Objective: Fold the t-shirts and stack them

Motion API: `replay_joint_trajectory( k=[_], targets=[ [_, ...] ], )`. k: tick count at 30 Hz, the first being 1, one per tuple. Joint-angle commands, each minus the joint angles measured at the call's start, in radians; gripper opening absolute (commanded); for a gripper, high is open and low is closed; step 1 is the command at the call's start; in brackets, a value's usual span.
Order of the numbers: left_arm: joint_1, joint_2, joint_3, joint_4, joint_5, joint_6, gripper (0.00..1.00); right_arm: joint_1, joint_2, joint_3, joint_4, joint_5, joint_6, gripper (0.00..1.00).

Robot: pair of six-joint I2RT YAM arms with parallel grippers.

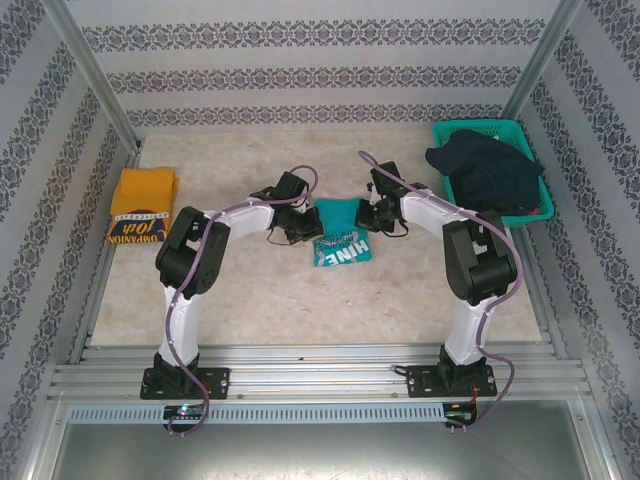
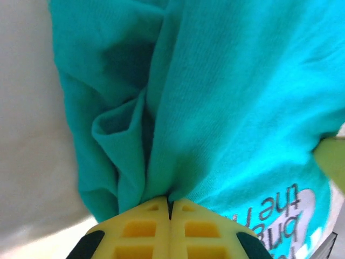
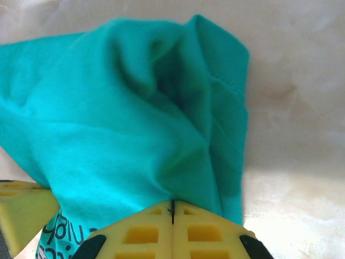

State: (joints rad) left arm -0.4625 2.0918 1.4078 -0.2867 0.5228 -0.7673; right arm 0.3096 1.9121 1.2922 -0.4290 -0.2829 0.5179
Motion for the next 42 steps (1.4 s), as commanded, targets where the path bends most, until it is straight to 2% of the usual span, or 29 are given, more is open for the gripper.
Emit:
replay_joint_trajectory(
  k=[1,4,6,11,13,16,19,23,26,31,38,42],
  targets=[
    [0.018,-0.038,-0.087,-0.025,-0.038,0.001,0.00,-0.009,0.029,-0.014,-0.006,-0.021,0.013,0.07],
    [0.018,-0.013,-0.082,-0.029,-0.031,0.020,0.00,-0.006,0.051,-0.007,0.005,-0.050,0.026,0.10],
    [0.016,0.002,-0.042,-0.056,-0.038,0.039,0.04,0.000,0.037,-0.006,0.013,-0.041,0.023,0.14],
    [0.020,-0.040,-0.006,-0.071,-0.075,0.063,0.26,-0.006,-0.074,-0.064,0.067,0.012,0.017,0.46],
    [0.022,-0.075,-0.011,-0.094,-0.092,0.063,0.37,-0.011,-0.117,-0.094,0.081,0.022,0.013,0.54],
    [0.020,-0.131,-0.025,-0.138,-0.123,0.059,0.52,-0.015,-0.153,-0.131,0.092,0.019,0.004,0.61],
    [0.010,-0.173,-0.046,-0.161,-0.154,0.039,0.64,-0.011,-0.168,-0.171,0.141,-0.026,-0.002,0.66],
    [0.006,-0.171,-0.070,-0.146,-0.152,-0.026,0.73,-0.002,-0.125,-0.169,0.183,-0.091,-0.002,0.68],
    [0.006,-0.148,-0.070,-0.120,-0.135,-0.056,0.74,0.006,-0.065,-0.126,0.167,-0.107,0.002,0.68],
    [0.005,-0.089,-0.048,-0.071,-0.091,-0.085,0.72,0.020,0.009,-0.088,0.165,-0.107,0.020,0.58],
    [-0.001,-0.043,-0.035,-0.030,-0.061,-0.114,0.66,0.037,0.045,-0.103,0.203,-0.128,0.068,0.30],
    [-0.005,-0.032,-0.033,-0.011,-0.046,-0.128,0.62,0.046,0.040,-0.141,0.244,-0.138,0.112,0.17]
  ],
)
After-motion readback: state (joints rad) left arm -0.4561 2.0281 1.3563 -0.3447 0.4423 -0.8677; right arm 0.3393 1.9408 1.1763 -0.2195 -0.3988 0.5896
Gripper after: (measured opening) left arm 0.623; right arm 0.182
